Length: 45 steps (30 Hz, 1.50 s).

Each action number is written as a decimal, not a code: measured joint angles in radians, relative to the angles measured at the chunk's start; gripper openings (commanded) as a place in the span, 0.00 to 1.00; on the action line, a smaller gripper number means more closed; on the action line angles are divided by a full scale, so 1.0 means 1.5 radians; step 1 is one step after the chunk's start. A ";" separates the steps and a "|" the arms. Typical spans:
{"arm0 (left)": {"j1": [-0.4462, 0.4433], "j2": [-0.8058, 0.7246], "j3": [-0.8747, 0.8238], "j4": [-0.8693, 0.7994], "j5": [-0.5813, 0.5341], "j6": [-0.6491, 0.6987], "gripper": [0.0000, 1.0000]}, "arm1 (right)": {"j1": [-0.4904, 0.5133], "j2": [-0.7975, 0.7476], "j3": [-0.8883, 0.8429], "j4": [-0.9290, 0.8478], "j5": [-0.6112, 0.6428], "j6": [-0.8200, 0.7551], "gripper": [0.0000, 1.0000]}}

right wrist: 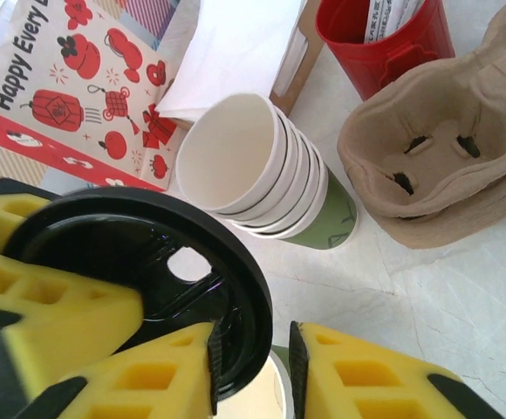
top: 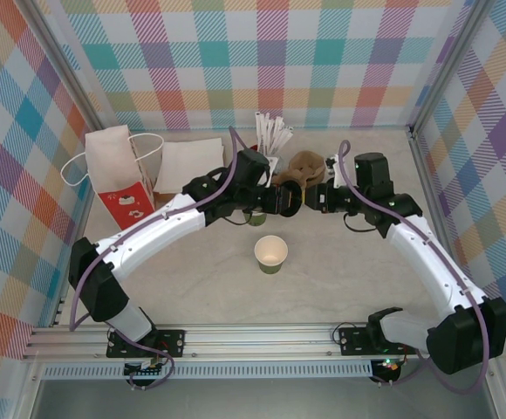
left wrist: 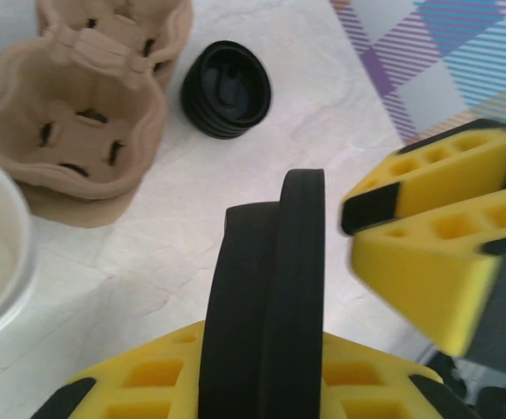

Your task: Pack the takeout coffee

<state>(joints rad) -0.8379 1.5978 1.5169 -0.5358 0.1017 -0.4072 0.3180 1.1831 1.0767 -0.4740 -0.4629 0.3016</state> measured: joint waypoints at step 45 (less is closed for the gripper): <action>-0.206 -0.089 -0.178 0.200 -0.472 0.593 0.00 | -0.001 0.136 0.149 -0.191 -0.199 0.512 0.65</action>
<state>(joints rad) -1.1469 1.4643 1.2507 -0.2356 -0.6060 0.4816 0.3161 1.3865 1.3003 -0.7601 -0.7612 1.0691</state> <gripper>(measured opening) 0.214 0.682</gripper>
